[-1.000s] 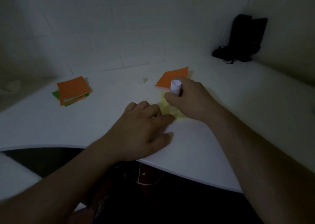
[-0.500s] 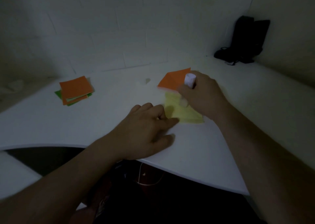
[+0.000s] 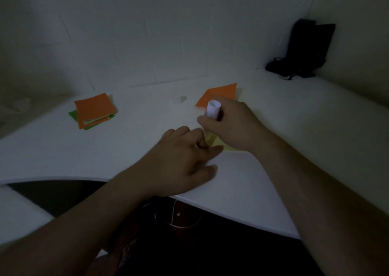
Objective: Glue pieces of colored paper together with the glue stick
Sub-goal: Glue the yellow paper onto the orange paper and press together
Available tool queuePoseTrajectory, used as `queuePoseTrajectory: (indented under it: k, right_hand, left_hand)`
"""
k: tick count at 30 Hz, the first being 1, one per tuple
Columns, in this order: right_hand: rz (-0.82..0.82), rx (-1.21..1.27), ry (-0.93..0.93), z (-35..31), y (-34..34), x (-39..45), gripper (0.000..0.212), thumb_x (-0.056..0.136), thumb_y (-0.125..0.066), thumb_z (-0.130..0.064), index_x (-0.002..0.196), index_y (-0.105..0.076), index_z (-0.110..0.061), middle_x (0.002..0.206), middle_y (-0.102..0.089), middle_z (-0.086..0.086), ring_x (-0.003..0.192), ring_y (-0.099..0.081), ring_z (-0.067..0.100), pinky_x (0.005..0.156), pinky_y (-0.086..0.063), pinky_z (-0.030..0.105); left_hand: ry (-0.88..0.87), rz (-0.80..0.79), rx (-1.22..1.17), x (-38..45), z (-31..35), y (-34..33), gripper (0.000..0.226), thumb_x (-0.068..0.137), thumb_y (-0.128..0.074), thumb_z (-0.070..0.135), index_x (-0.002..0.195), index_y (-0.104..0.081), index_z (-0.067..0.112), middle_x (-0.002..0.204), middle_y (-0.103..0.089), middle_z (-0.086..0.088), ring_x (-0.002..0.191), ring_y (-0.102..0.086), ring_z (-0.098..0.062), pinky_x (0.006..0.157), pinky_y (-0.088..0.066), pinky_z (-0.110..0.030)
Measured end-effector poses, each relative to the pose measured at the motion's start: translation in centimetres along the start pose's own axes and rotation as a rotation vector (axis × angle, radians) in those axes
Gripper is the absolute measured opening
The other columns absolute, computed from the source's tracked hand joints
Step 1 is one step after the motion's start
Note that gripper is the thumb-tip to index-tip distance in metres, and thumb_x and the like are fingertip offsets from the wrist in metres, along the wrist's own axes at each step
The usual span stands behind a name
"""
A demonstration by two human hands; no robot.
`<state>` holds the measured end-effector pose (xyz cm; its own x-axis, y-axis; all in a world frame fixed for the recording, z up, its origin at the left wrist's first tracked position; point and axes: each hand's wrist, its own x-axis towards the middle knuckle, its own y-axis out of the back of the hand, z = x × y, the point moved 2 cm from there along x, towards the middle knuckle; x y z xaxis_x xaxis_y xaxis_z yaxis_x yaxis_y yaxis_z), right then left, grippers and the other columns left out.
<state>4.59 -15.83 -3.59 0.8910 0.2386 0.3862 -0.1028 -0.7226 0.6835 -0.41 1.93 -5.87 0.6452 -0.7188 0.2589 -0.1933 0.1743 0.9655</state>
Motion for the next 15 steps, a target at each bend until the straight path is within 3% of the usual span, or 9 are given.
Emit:
queuePoseTrajectory:
  k: [4,8,11,15]
  right_hand:
    - [0.004,-0.066,-0.026,0.2,0.3,0.1,0.036,0.09,-0.068,-0.043,0.069,-0.039,-0.043,0.067,-0.051,-0.036,0.063,-0.049,-0.005,0.057,-0.03,0.022]
    - [0.013,-0.075,-0.014,1.2,0.9,0.1,0.032,0.091,-0.066,-0.043,0.07,-0.044,-0.031,0.068,-0.052,-0.011,0.061,-0.045,0.004,0.058,-0.033,0.029]
    - [0.049,-0.109,-0.057,2.0,1.4,0.1,0.034,0.09,-0.064,-0.048,0.069,-0.039,-0.04,0.067,-0.048,-0.011,0.063,-0.044,0.003,0.059,-0.033,0.028]
    - [0.187,-0.224,-0.095,2.5,2.4,-0.1,0.033,0.089,-0.063,-0.044,0.069,-0.038,-0.037,0.068,-0.053,-0.008,0.064,-0.052,0.012,0.06,-0.034,0.031]
  left_hand:
    - [0.0,-0.016,-0.019,0.1,0.0,0.0,0.059,0.1,-0.034,0.061,0.147,-0.055,0.033,0.102,-0.041,0.011,0.092,-0.042,-0.015,0.078,-0.036,-0.035]
    - [-0.001,-0.02,-0.029,0.0,0.0,0.1,0.058,0.1,-0.035,0.06,0.147,-0.056,0.032,0.104,-0.045,0.008,0.093,-0.045,-0.018,0.081,-0.042,-0.04]
    - [-0.009,-0.007,-0.027,0.1,0.0,0.1,0.058,0.101,-0.036,0.06,0.145,-0.057,0.031,0.104,-0.045,0.008,0.092,-0.045,-0.018,0.08,-0.043,-0.04]
    - [-0.004,0.003,-0.039,0.0,0.0,0.0,0.057,0.1,-0.037,0.06,0.145,-0.058,0.032,0.103,-0.045,0.008,0.092,-0.046,-0.018,0.08,-0.042,-0.039]
